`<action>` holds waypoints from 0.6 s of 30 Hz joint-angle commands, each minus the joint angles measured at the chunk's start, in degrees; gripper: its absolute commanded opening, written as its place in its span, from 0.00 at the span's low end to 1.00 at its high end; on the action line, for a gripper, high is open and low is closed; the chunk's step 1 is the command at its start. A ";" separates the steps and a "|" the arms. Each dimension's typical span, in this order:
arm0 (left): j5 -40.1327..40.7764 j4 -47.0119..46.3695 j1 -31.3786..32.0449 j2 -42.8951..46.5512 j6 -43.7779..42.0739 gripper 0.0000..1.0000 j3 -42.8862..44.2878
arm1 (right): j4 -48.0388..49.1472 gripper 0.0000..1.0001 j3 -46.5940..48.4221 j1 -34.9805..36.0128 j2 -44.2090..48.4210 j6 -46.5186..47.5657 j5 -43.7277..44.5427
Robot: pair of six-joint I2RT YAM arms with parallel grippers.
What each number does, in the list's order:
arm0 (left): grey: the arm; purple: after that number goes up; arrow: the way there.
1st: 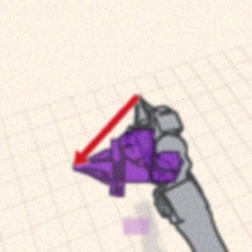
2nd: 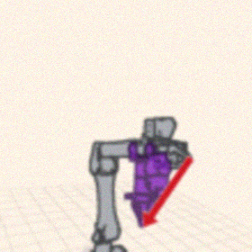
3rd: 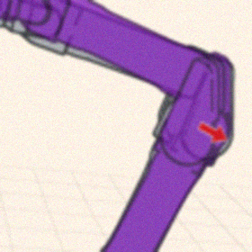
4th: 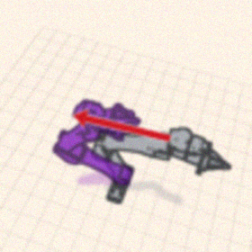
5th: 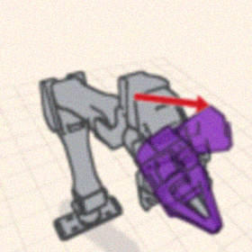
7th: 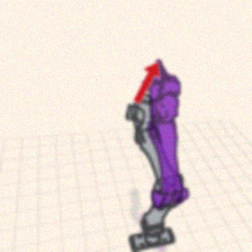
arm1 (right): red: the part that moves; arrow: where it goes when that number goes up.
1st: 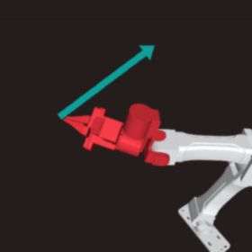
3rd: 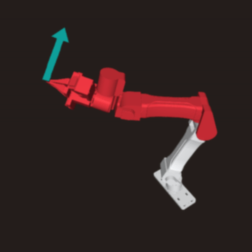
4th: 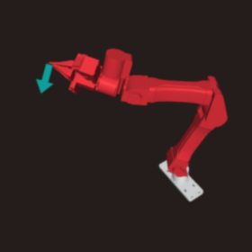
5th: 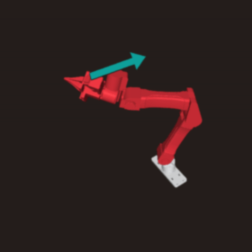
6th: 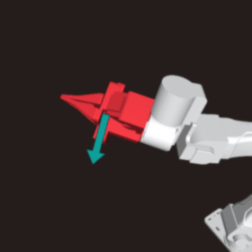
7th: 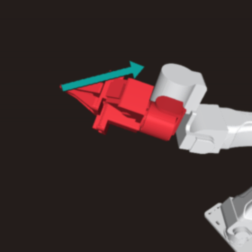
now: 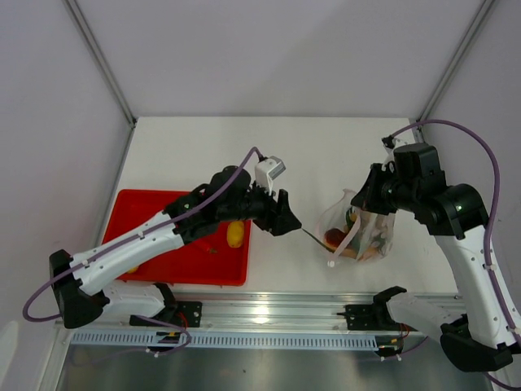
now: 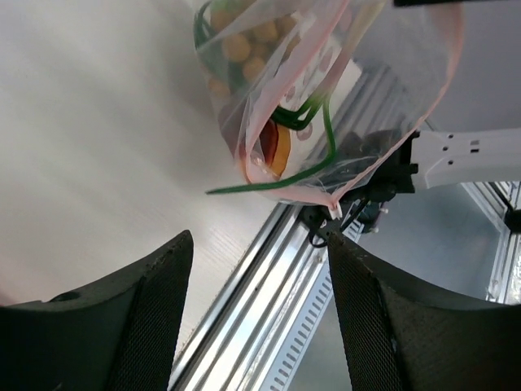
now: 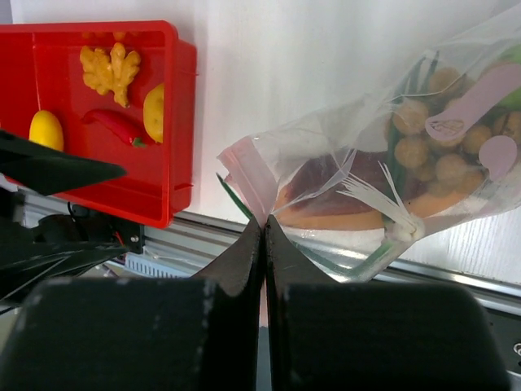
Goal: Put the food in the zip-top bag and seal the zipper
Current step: Adjust the fake vegetable in the zipper food storage bag.
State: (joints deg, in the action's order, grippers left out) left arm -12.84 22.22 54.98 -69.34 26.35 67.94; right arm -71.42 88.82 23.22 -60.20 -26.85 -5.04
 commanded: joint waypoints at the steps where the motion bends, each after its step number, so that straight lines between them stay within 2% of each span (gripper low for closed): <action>1: -3.24 -2.96 -0.23 0.26 3.00 0.69 -3.33 | 3.21 0.00 -0.66 -0.20 1.84 0.48 -2.08; 7: -7.46 -11.66 -0.23 2.90 6.43 0.69 -11.69 | 3.48 0.00 -1.28 -0.28 2.11 0.75 -2.96; 8: -7.64 -11.50 -0.23 2.63 6.26 0.71 -11.87 | 3.48 0.00 -1.19 -0.28 2.20 0.66 -3.13; 9: -7.64 -11.49 -0.23 1.94 5.65 0.80 -11.87 | 3.65 0.00 -1.19 -0.28 2.20 0.66 -3.22; 12: -7.46 -13.25 -0.23 0.44 5.38 0.87 -12.66 | 3.57 0.00 -1.19 -0.20 2.20 0.66 -3.84; 18: -7.11 -15.71 -0.31 -3.69 8.71 0.87 -11.96 | 3.21 0.00 -1.45 -0.28 2.72 0.57 -3.58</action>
State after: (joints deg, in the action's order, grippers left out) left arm -18.74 10.46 54.98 -70.96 32.25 55.46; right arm -70.81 87.31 23.11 -58.72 -26.85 -7.86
